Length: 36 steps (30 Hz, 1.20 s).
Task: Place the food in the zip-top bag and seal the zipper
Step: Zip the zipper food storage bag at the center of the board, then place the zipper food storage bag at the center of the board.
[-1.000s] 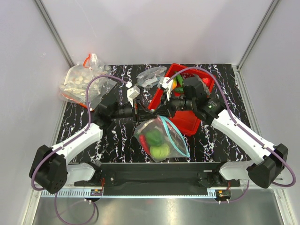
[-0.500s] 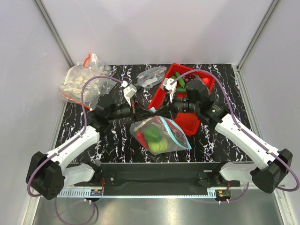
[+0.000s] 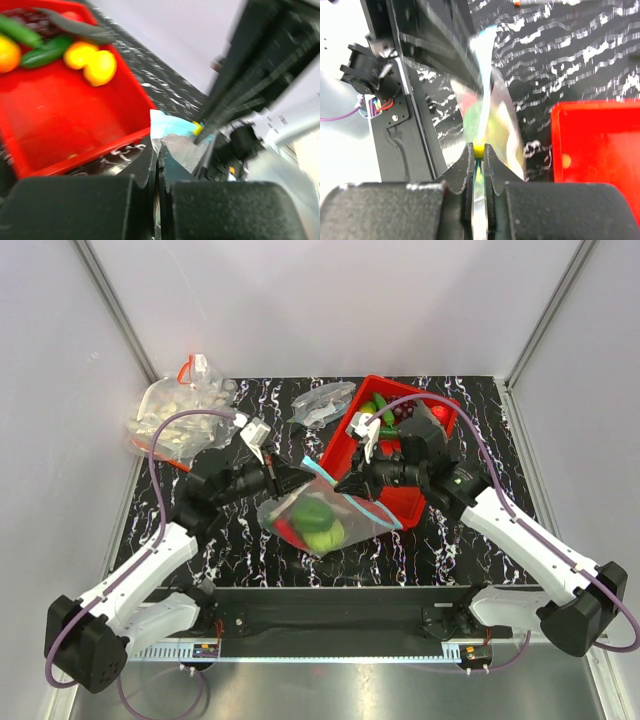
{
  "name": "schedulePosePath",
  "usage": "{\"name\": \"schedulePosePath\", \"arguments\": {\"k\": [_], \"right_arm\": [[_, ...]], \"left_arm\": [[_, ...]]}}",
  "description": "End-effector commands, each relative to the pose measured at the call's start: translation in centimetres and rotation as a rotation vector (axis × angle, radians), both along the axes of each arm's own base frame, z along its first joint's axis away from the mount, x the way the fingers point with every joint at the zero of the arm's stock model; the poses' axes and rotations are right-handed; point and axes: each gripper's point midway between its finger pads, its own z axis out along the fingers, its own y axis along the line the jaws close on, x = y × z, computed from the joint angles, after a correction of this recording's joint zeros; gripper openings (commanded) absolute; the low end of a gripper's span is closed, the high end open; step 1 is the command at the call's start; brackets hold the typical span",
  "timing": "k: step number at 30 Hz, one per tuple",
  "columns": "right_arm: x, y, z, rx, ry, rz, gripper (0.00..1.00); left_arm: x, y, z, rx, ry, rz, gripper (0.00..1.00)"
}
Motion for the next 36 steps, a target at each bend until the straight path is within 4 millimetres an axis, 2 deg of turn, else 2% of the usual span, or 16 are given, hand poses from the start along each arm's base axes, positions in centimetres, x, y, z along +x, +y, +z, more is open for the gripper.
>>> {"name": "schedulePosePath", "arguments": {"k": [1,6,8,11,14,18,23,27,28,30,31,33,35,36], "right_arm": [[-2.0,-2.0,-0.3,-0.029,0.075,-0.038,0.00],[-3.1,-3.5,-2.1,-0.103,0.148,-0.070,0.00],[-3.5,-4.1,-2.6,-0.121,0.158,-0.080,0.00],[-3.8,-5.2,-3.4,-0.150,0.166,-0.119,0.00],[-4.1,-6.1,-3.9,-0.167,0.171,-0.158,0.00],[-4.2,-6.8,-4.1,-0.167,0.155,-0.185,0.00],[-3.7,-6.3,-4.2,-0.147,0.178,-0.209,0.00],[-2.1,-5.9,-3.9,-0.132,0.168,-0.266,0.00],[-1.8,-5.8,-4.0,-0.136,0.168,-0.281,0.00],[-0.8,-6.0,-3.7,-0.135,0.149,-0.327,0.00],[-0.4,-6.1,-3.8,-0.141,0.146,-0.346,0.00],[0.8,-6.6,-3.5,-0.146,0.119,-0.411,0.00],[1.6,-6.8,-3.8,-0.154,0.111,-0.451,0.00],[2.4,-7.0,-3.7,-0.153,0.093,-0.485,0.01]], "left_arm": [[5.4,4.1,0.7,0.028,0.028,0.352,0.00],[7.8,8.4,-1.4,0.040,0.129,0.577,0.00],[8.4,10.1,-1.6,0.017,0.157,0.639,0.00],[8.8,12.0,-2.2,-0.012,0.184,0.703,0.00],[8.9,12.9,-2.3,-0.022,0.181,0.730,0.00],[8.9,12.7,-2.5,-0.027,0.180,0.716,0.00],[9.4,12.6,-2.6,-0.015,0.166,0.709,0.00],[10.2,11.4,-2.1,-0.014,0.155,0.646,0.00],[10.7,11.1,-2.6,-0.002,0.170,0.635,0.00],[11.3,10.7,-2.0,-0.012,0.162,0.621,0.00],[11.7,10.6,-2.3,-0.008,0.171,0.619,0.00],[12.4,10.5,-1.5,-0.016,0.146,0.628,0.00],[13.1,10.8,-1.4,0.001,0.134,0.649,0.00],[13.6,11.0,-0.8,0.005,0.120,0.663,0.11]]}}
